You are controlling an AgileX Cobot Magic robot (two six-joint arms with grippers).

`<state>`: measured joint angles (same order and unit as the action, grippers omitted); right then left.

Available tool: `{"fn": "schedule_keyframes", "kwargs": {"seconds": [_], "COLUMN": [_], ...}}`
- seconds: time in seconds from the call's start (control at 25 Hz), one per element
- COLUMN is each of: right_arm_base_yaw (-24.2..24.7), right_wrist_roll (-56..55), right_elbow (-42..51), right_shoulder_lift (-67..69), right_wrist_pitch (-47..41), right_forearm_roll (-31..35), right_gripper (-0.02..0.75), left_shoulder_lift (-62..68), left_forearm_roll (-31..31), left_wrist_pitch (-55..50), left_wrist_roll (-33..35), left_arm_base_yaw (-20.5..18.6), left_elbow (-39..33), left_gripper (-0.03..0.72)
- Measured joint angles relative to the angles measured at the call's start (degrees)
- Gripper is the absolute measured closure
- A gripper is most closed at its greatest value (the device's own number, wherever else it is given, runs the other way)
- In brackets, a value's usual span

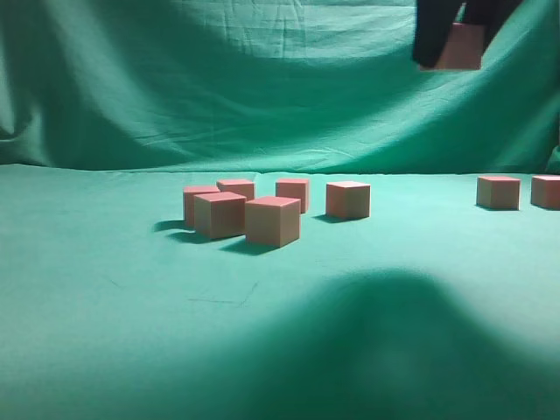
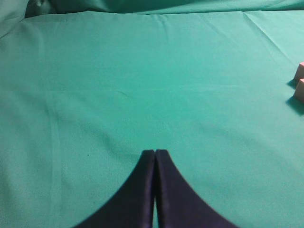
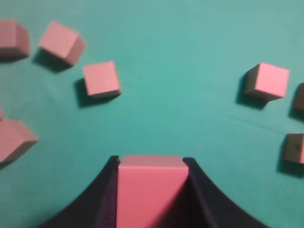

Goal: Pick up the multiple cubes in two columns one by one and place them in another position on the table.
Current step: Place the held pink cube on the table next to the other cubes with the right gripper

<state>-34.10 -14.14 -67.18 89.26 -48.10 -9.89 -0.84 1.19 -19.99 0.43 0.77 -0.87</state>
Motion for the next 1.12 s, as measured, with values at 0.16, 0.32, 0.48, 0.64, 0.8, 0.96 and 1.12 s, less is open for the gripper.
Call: {"fn": "schedule_keyframes", "kwargs": {"seconds": [0.16,0.32,0.48,0.64,0.8,0.96,1.12], "right_arm_base_yaw": [-8.0,-14.5,-16.7,-16.7,-16.7,-16.7,-16.7], "right_wrist_roll": [0.0,-2.6,-8.8,-10.7,-12.3,-13.9,-16.8], "right_elbow": [0.0,0.0,0.0,0.0,0.0,0.0,0.0], "right_shoulder_lift": [0.0,0.1,2.0,5.1,8.8,11.8,13.4], "right_wrist_pitch": [-3.2,-2.1,-1.4,-1.4,-0.4,2.0,4.1], "right_forearm_roll": [0.1,0.4,0.4,0.0,-0.5,-0.6,-0.8], "right_gripper": [0.484,0.484,0.484,0.484,0.484,0.484,0.484], "left_shoulder_lift": [0.0,0.0,0.0,0.0,0.0,0.0,0.0], "left_forearm_roll": [0.0,0.0,0.0,0.0,0.0,0.0,0.0], "left_wrist_pitch": [0.0,0.0,0.0,0.0,0.0,0.0,0.0], "left_wrist_roll": [0.0,0.0,0.0,0.0,0.0,0.0,0.0], "left_arm_base_yaw": [0.0,0.0,0.0,0.0,0.0,0.0,0.0], "left_elbow": [0.0,0.0,0.0,0.0,0.0,0.0,0.0], "left_gripper": [0.688,0.688,0.688,0.688,0.688,0.688,0.688]}}
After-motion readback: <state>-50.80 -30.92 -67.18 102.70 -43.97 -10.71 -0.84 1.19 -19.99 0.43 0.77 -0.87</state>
